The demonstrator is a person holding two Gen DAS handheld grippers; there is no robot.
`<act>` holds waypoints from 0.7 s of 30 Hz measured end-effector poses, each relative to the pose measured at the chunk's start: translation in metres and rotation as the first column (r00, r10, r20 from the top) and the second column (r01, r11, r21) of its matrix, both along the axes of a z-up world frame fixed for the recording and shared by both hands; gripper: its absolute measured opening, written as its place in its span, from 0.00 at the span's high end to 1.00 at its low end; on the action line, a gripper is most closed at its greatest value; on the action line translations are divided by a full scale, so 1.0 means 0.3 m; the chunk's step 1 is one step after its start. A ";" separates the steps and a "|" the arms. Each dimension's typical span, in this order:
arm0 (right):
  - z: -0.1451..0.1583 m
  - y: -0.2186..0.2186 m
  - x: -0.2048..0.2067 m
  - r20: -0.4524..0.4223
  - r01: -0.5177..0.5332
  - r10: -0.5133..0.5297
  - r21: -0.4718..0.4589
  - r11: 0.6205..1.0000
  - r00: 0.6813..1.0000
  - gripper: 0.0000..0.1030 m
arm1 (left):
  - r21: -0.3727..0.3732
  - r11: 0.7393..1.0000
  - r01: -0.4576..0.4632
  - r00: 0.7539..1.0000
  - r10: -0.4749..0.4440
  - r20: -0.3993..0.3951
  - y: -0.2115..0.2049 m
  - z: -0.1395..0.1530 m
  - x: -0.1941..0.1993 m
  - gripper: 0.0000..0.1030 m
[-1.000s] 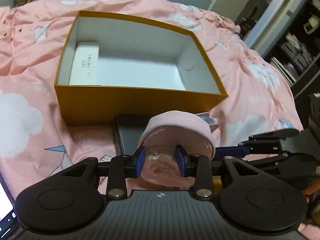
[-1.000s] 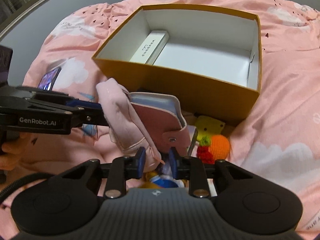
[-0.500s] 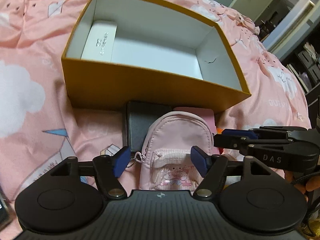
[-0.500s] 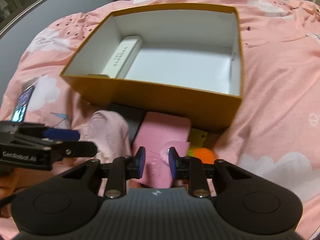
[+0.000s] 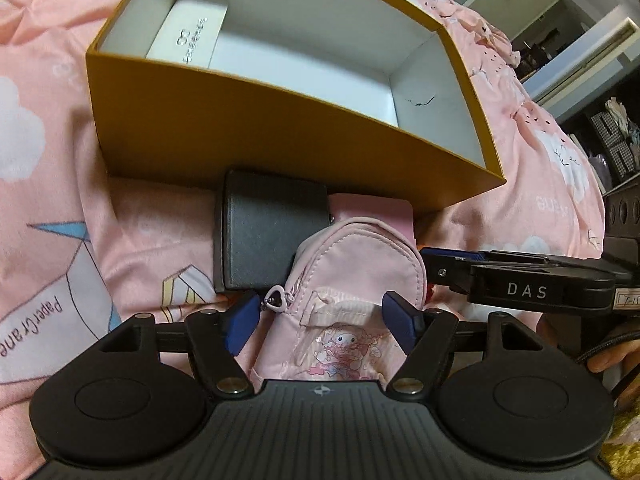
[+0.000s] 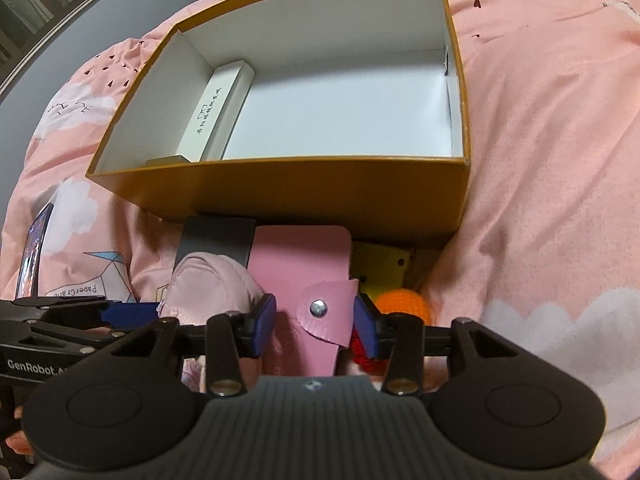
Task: Organize objects
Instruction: 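Grasp the pink backpack with the left tool while the right tool grasps the pink wallet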
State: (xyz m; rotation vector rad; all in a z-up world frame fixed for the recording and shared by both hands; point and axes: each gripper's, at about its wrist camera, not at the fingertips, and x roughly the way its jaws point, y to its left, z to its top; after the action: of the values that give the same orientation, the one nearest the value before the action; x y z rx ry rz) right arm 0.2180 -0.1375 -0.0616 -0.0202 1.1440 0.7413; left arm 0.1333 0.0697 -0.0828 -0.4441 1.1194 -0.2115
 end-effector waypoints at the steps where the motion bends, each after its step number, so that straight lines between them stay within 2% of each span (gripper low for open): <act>1: 0.000 0.001 0.000 0.002 -0.001 0.001 -0.001 1.000 1.000 0.56 | -0.009 1.000 0.004 1.000 -0.004 -0.006 -0.003 -0.003 0.000 0.28; 3: -0.001 0.001 -0.002 0.007 0.000 0.000 -0.004 1.000 1.000 0.57 | -0.028 1.000 0.002 1.000 -0.002 -0.010 -0.005 -0.007 -0.002 0.37; 7: 0.000 -0.002 -0.005 0.014 0.000 0.000 -0.009 1.000 1.000 0.60 | 0.012 1.000 -0.008 1.000 0.008 -0.003 -0.018 0.004 -0.008 0.60; 8: 0.001 -0.004 -0.006 0.017 0.001 0.000 -0.011 1.000 1.000 0.61 | 0.022 1.000 -0.008 1.000 0.008 0.004 -0.019 0.009 -0.011 0.62; 9: 0.003 -0.006 -0.007 0.018 0.001 -0.001 -0.011 1.000 1.000 0.62 | 0.032 0.999 -0.011 1.000 0.010 0.011 -0.020 0.015 -0.016 0.69; 16: 0.028 -0.024 -0.016 0.016 0.010 -0.011 0.001 1.000 1.000 0.63 | 0.095 0.994 -0.054 0.996 0.047 0.079 -0.003 0.083 -0.060 0.73; 21: 0.022 -0.038 -0.014 -0.014 0.031 -0.031 -0.009 0.999 0.999 0.57 | 0.102 0.987 -0.123 0.987 0.111 0.117 0.060 0.132 -0.078 0.74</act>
State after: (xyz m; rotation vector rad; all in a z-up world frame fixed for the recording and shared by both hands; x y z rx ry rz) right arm 0.2140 -0.1490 -0.0549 -0.0046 1.1582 0.7104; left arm 0.1100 0.0879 -0.0432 -0.3945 0.9868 -0.0701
